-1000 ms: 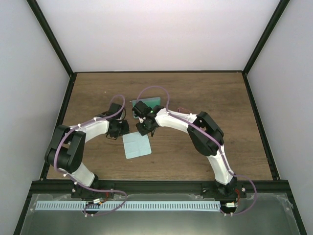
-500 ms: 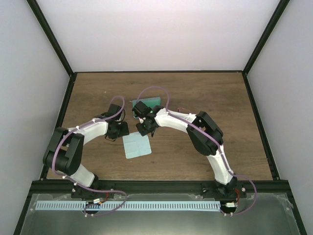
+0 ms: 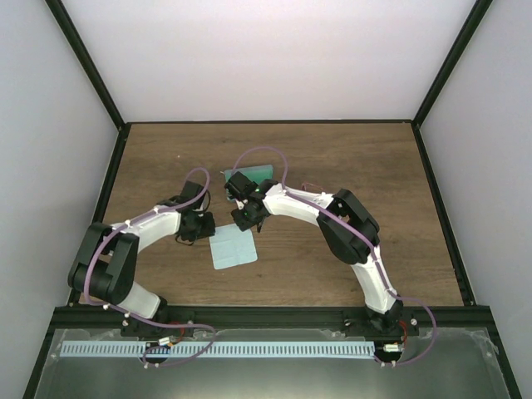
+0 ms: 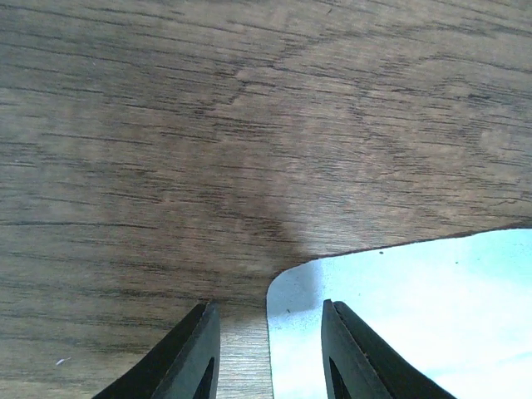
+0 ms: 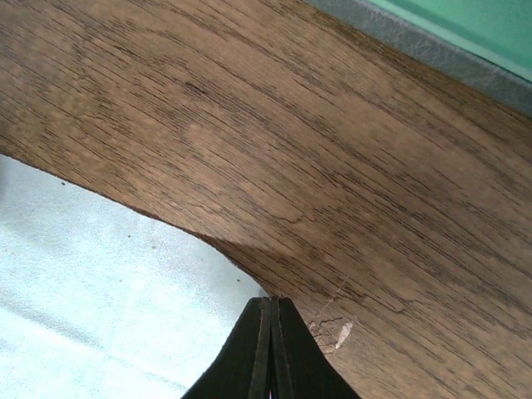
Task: Organize the sunglasses
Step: Fold the glasses cleaning cloth at the center of the board.
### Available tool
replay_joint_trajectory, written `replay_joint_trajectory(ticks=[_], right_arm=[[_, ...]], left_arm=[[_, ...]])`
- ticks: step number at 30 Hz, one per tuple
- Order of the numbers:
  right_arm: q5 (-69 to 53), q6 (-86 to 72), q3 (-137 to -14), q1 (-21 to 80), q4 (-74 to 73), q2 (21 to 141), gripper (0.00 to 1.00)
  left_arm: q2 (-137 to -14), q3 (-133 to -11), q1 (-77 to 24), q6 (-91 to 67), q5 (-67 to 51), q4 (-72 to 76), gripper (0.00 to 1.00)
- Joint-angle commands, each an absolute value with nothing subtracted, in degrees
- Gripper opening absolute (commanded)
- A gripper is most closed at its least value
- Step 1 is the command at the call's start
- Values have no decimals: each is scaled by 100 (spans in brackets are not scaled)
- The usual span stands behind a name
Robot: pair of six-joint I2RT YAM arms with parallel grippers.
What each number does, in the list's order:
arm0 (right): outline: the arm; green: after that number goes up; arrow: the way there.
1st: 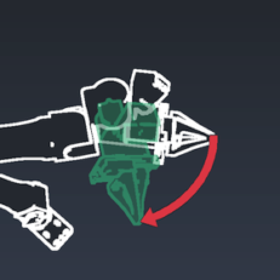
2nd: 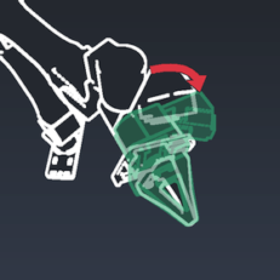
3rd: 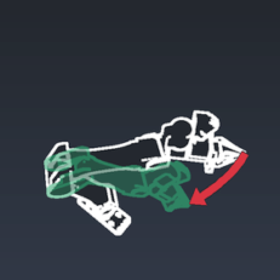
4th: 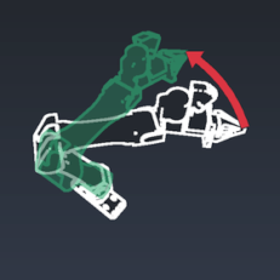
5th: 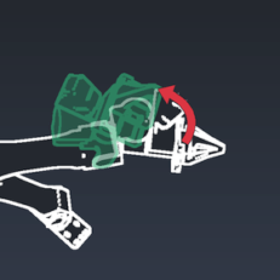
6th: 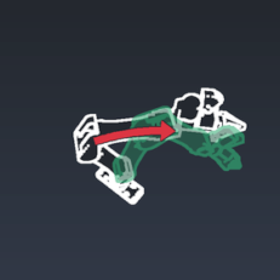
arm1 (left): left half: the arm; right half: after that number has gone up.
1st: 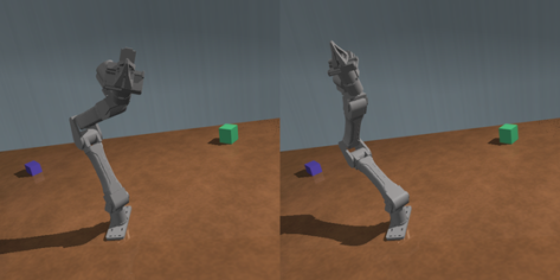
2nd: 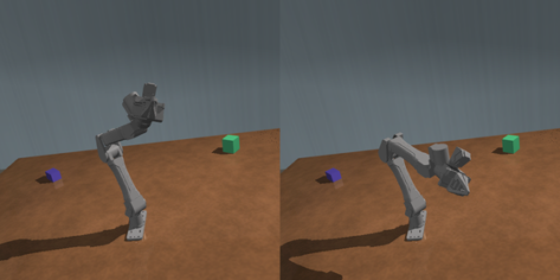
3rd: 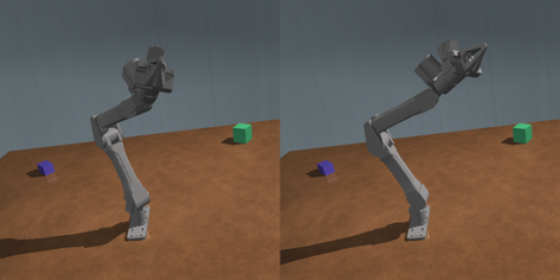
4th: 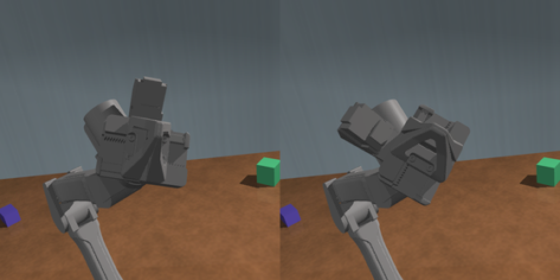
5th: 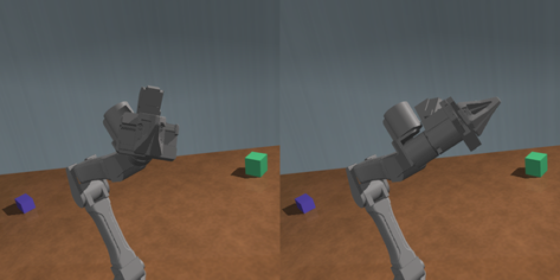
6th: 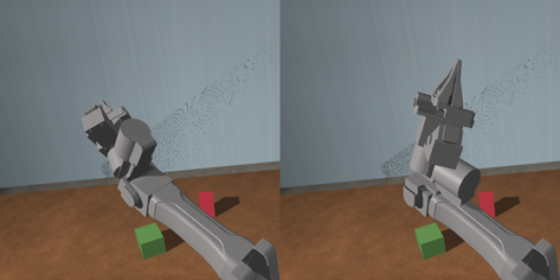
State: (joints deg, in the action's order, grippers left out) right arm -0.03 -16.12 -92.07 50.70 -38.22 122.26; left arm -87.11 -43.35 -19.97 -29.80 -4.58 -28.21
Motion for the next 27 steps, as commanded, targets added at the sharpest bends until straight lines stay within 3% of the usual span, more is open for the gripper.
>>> replay_joint_trajectory(ticks=[1, 12, 17, 27], right_arm=[[-53, -1591, -9366, 5036, -3867, 12223, 1], [-82, -1592, -9200, 5036, -3814, 12155, 1], [-106, -1590, -9157, 5023, -3771, 12160, 1], [-120, -1641, -9202, 5010, -3710, 12156, 1]], left_arm=[[-8736, -4170, -2003, -3017, -606, -2773, 36], [-9128, -4291, -2010, -3074, -806, -2453, 22], [-9116, -4253, -2019, -3067, -867, -2481, 5], [-8973, -4340, -2021, -3007, -863, -2619, 4]])
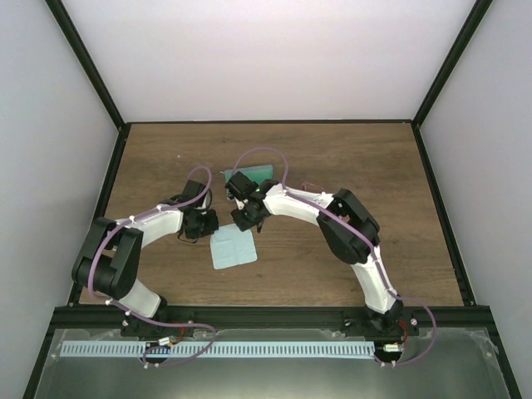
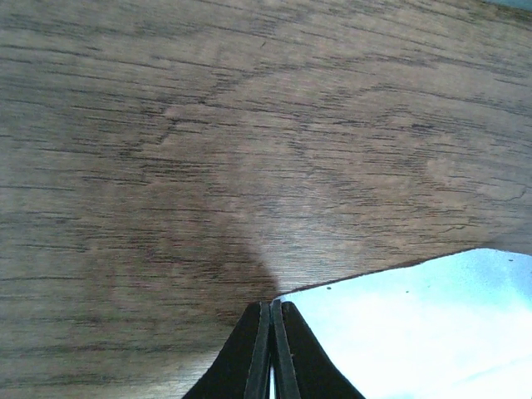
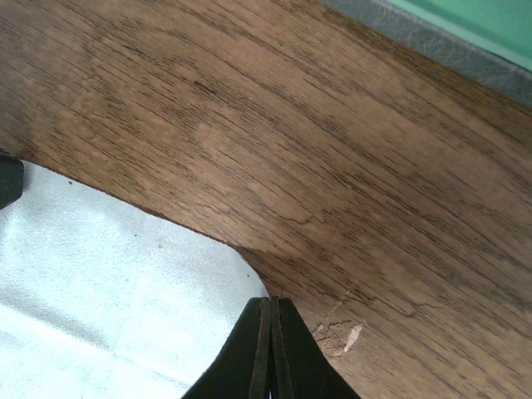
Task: Organize the sunglasses
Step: Fold the glasses cleaning cloth at the center of the board.
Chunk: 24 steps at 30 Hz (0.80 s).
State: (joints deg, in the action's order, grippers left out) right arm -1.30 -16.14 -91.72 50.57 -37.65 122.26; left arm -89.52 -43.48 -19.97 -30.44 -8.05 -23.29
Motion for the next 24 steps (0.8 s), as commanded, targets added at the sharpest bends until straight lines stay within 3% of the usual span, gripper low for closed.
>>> replay_joint_trajectory(ticks=[1, 24], right_arm=[[-108, -1643, -9196, 5010, -3697, 12129, 1], [-251, -1833, -9064, 5010, -3698, 11772, 1]], left_arm=[[-8952, -4392, -2015, -2987, -855, -2648, 4], [-8696, -4807, -2021, -2602, -946, -3192, 4]])
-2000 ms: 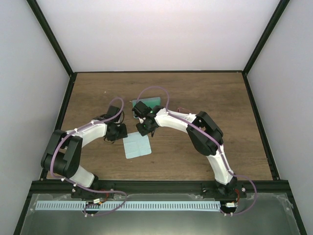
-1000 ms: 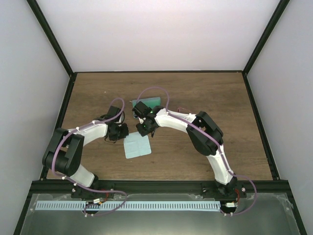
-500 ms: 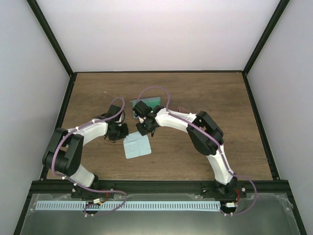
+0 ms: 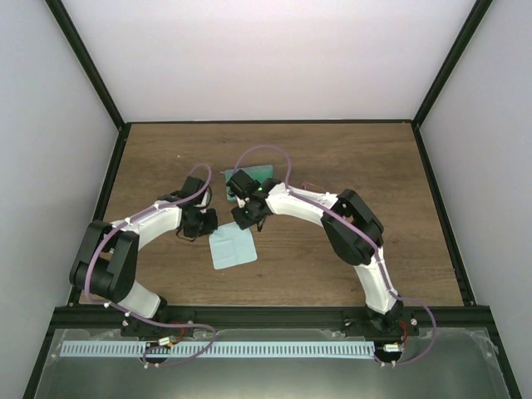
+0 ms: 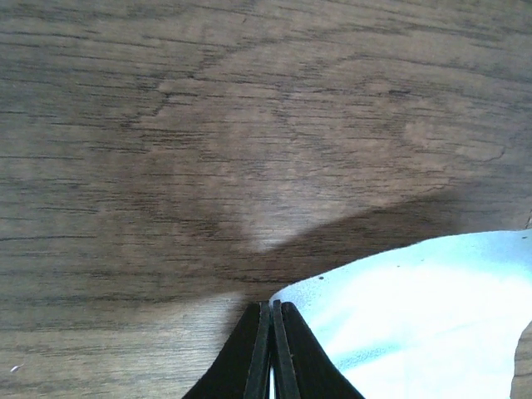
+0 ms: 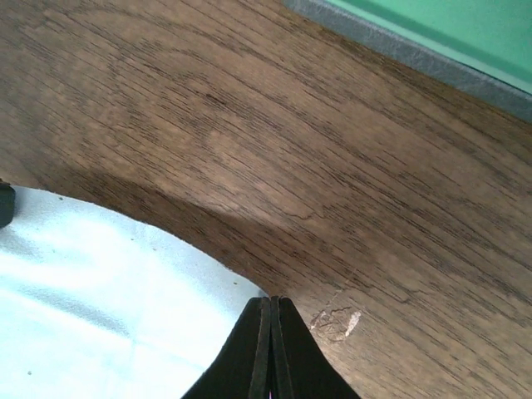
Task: Organize the sunglasses
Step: Fold the glasses cleaning cloth at the center of the board.
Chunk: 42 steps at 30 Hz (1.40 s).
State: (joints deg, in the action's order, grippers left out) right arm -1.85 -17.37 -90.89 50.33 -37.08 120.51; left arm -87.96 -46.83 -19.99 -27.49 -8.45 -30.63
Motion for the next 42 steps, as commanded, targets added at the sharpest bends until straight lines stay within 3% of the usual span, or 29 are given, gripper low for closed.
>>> replay_joint_trajectory(ticks=[1, 42], right_arm=[[-277, -1835, -9043, 5010, -3701, 11750, 1], [-883, -2175, -8073, 5275, -3802, 10978, 1]], left_arm=[[-8688, -4814, -2019, -2587, -949, -3205, 4], [-8103, -4317, -2020, -2179, -1516, -3749, 4]])
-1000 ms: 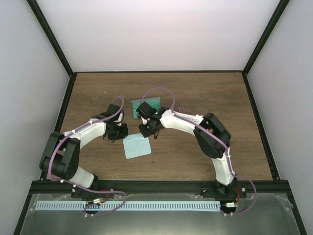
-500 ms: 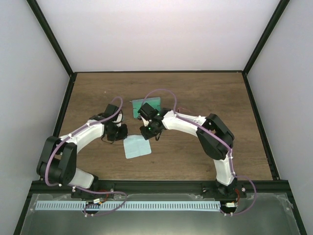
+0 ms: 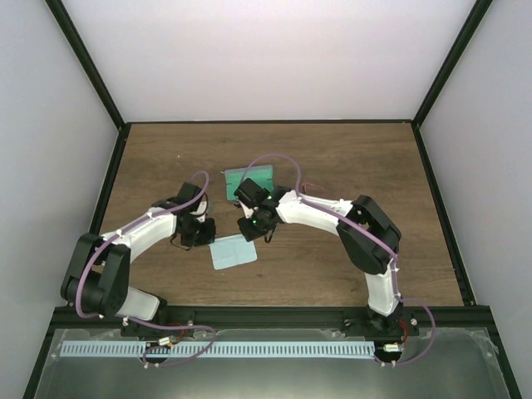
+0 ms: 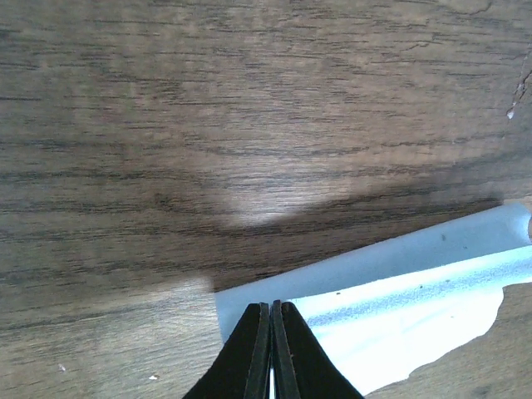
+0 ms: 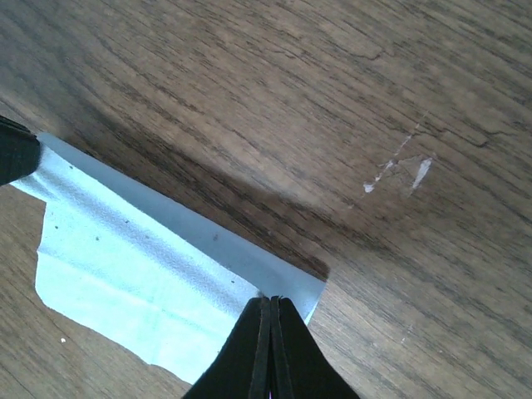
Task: Organize the sunglasses
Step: Fold the glasses cleaning cloth at the center of the board.
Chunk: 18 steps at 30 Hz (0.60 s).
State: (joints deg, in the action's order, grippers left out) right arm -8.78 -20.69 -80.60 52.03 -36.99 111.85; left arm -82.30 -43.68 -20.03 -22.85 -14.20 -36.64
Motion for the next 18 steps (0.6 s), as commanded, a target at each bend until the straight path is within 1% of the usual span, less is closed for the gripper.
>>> replay_joint_trajectory(ticks=[1, 11, 18], right_arm=[[-892, -2186, -8072, 5286, -3801, 10981, 1], [-927, -2105, -8101, 5317, -3907, 11022, 1], [-942, -1966, -7807, 5312, -3942, 10853, 1]], left_arm=[[-8103, -4330, -2020, -2179, -1554, -3763, 4], [-8068, -4293, -2035, -2225, -1884, -3974, 4], [-7949, -4277, -2121, -2329, -2035, -4116, 4]])
